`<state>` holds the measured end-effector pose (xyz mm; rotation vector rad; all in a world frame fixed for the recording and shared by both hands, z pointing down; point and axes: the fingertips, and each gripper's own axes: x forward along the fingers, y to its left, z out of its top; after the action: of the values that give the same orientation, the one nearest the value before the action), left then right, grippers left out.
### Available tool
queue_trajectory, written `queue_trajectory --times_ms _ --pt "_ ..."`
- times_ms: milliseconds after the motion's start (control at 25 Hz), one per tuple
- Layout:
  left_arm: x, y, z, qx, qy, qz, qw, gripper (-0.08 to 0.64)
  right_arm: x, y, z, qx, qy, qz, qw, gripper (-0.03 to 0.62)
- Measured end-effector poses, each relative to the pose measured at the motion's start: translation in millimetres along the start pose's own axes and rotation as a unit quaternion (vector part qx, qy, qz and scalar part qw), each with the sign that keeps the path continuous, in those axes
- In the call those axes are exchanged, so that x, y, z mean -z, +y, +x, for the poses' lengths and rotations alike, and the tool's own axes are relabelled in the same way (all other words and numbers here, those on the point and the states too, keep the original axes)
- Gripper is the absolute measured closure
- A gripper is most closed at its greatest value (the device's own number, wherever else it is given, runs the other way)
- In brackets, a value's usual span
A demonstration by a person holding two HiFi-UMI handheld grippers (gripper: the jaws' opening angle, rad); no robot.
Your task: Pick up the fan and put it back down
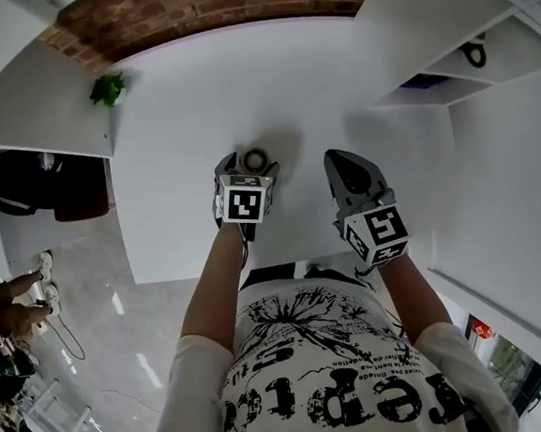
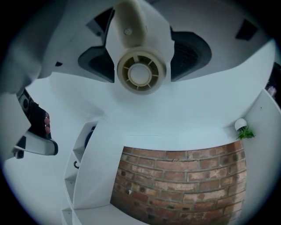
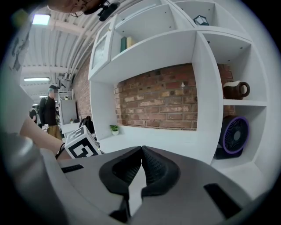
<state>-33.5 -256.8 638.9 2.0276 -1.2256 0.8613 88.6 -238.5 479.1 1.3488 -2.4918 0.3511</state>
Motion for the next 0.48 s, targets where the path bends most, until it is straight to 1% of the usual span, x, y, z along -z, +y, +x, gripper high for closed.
queue_trajectory --times_ms 80,240,400,480 --pt "1.5 -1.3 7.0 0.008 0.007 -0.004 0.9999 0.176 3.1 -0.8 3.0 0.005 0.007 0.003 1.0 0.577" --pt "8.2 0.2 15.5 0.009 0.019 -0.01 0.9997 0.176 5.6 -1.1 7.1 0.012 0.016 0.006 1.0 0.577" --pt "4.7 5.1 15.5 0.001 0.006 -0.013 0.9999 0.178 7.8 -1.3 8.2 0.016 0.02 0.004 1.0 0.577" --pt "6.9 4.8 16.0 0.003 0.009 -0.009 0.9999 0.178 8.4 -0.5 7.4 0.017 0.02 0.002 1.0 0.577"
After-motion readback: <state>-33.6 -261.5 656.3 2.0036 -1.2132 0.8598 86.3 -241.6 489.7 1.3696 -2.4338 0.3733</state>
